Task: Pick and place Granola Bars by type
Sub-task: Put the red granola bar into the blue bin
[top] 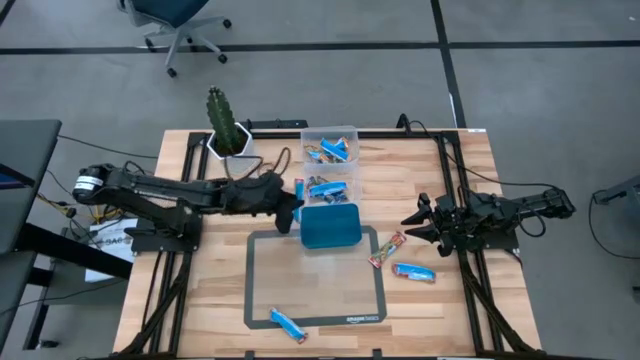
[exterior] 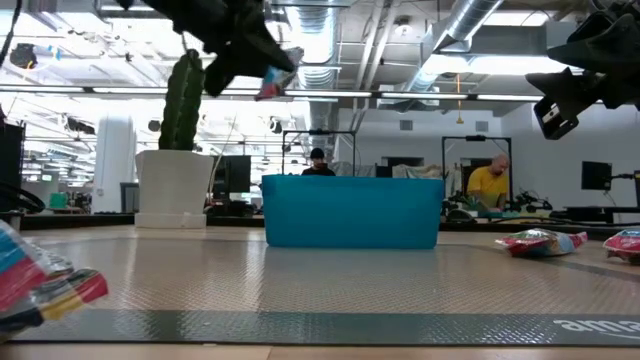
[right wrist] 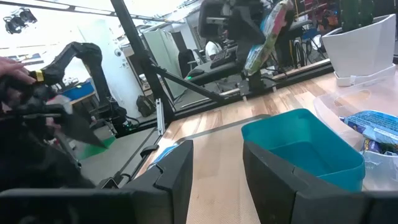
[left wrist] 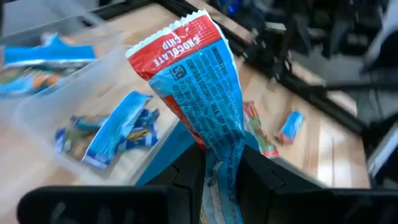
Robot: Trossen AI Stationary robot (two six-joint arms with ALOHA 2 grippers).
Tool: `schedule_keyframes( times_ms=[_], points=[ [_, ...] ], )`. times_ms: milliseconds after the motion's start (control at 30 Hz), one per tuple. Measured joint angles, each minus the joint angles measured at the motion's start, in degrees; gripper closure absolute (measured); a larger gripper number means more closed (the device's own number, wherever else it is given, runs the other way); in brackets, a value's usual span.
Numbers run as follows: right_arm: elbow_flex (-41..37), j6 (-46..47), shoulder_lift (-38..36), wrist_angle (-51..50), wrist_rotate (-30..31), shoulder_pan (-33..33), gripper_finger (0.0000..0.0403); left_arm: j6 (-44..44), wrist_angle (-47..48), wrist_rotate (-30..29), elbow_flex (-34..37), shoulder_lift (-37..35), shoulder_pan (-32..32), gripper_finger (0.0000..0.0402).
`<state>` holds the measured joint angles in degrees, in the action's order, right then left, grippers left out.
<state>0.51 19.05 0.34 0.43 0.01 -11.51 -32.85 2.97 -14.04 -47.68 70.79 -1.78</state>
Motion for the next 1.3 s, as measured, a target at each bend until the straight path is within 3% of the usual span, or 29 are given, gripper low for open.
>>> schedule_keyframes(
  times_ms=[367,600,767,1033,1300],
  points=[
    [0.0,0.02,0.0,0.0,0.0,0.0,0.0269,20.41,6.47,12.27,-16.88,15.58,4.97,0.0335],
    [0.02,0.02,0.01,-0.02,0.0,0.0,0.027,27.03,21.1,14.29,-26.28,26.14,6.51,0.0335],
    [0.0,0.02,0.0,0.0,0.0,0.02,0.0268,30.11,25.35,15.29,-27.78,30.61,6.44,0.0335],
    [0.0,0.0,0.02,0.0,0.0,0.0,0.027,33.81,25.78,15.75,-27.88,31.67,5.66,0.0333],
    [0.02,0.02,0.02,0.0,0.0,0.02,0.027,34.37,25.65,15.73,-27.93,31.6,5.68,0.0284]
  ],
)
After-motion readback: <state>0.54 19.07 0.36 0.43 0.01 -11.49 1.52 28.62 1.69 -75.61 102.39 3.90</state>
